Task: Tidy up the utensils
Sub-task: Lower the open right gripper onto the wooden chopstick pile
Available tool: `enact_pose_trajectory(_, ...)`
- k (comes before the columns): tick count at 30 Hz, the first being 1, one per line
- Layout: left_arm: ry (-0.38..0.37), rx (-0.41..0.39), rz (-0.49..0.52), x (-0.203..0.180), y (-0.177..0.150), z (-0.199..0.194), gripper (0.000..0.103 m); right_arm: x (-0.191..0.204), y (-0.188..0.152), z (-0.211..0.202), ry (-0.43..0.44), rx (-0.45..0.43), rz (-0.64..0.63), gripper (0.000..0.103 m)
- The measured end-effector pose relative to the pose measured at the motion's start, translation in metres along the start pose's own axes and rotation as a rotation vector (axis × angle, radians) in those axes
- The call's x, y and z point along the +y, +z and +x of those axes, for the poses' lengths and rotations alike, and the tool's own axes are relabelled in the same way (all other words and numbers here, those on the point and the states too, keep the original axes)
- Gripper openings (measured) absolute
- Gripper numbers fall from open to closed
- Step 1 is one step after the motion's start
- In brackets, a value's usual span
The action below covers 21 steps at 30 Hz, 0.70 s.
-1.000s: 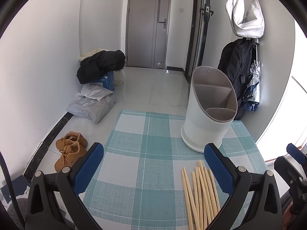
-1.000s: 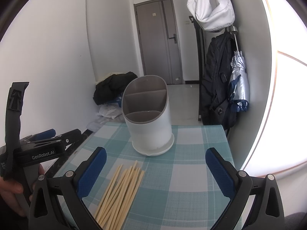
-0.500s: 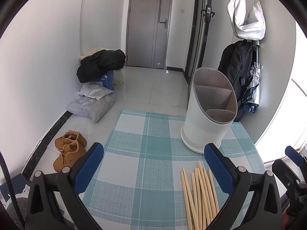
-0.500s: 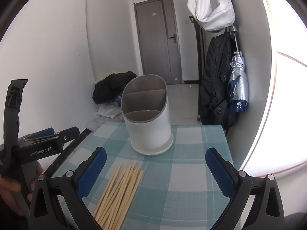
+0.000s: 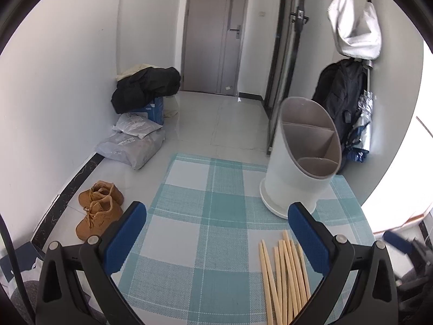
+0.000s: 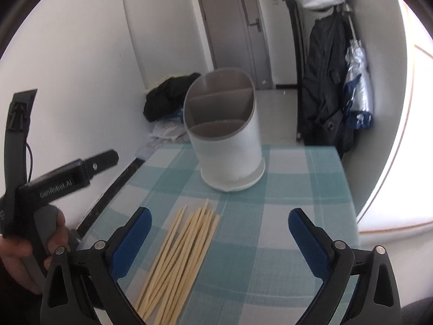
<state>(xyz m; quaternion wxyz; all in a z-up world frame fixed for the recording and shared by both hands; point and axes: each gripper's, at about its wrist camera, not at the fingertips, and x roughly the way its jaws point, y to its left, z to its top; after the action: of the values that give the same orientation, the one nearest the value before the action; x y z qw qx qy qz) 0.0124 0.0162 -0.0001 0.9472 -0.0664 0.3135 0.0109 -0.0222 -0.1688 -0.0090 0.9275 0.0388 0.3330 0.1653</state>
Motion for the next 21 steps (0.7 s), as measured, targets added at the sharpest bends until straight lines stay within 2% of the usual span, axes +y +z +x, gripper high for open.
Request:
enact_pose_trajectory(2, 0.001, 0.021, -0.038, 0.009, 0.002, 0.004, 0.102, 0.003, 0.003, 0.016, -0.011, 0.095, -0.041, 0.081)
enact_pose_trajectory(7, 0.018, 0.068, -0.107, 0.024, 0.005, 0.015, 0.102, 0.006, 0.011, 0.048, -0.011, 0.25, -0.088, 0.075)
enact_pose_trajectory(8, 0.028, 0.073, -0.114, 0.026, 0.006, 0.016, 0.102, 0.009, 0.012, 0.055, 0.001, 0.285, -0.103, 0.066)
enact_pose_trajectory(10, 0.029, 0.084, -0.128, 0.029, 0.006, 0.018, 0.102, 0.013, 0.013, 0.067, -0.009, 0.331, -0.14, 0.057)
enact_pose_trajectory(14, 0.031, 0.097, -0.153, 0.037, 0.009, 0.02, 0.102, 0.024, 0.014, 0.089, -0.023, 0.422, -0.215, 0.031)
enact_pose_trajectory(17, 0.021, 0.104, -0.183, 0.044, 0.012, 0.021, 0.102, 0.027, 0.012, 0.104, -0.065, 0.481, -0.249, 0.029)
enact_pose_trajectory(21, 0.015, 0.116, -0.219, 0.053, 0.013, 0.025, 0.102, 0.021, 0.006, 0.117, -0.092, 0.547, -0.221, 0.029)
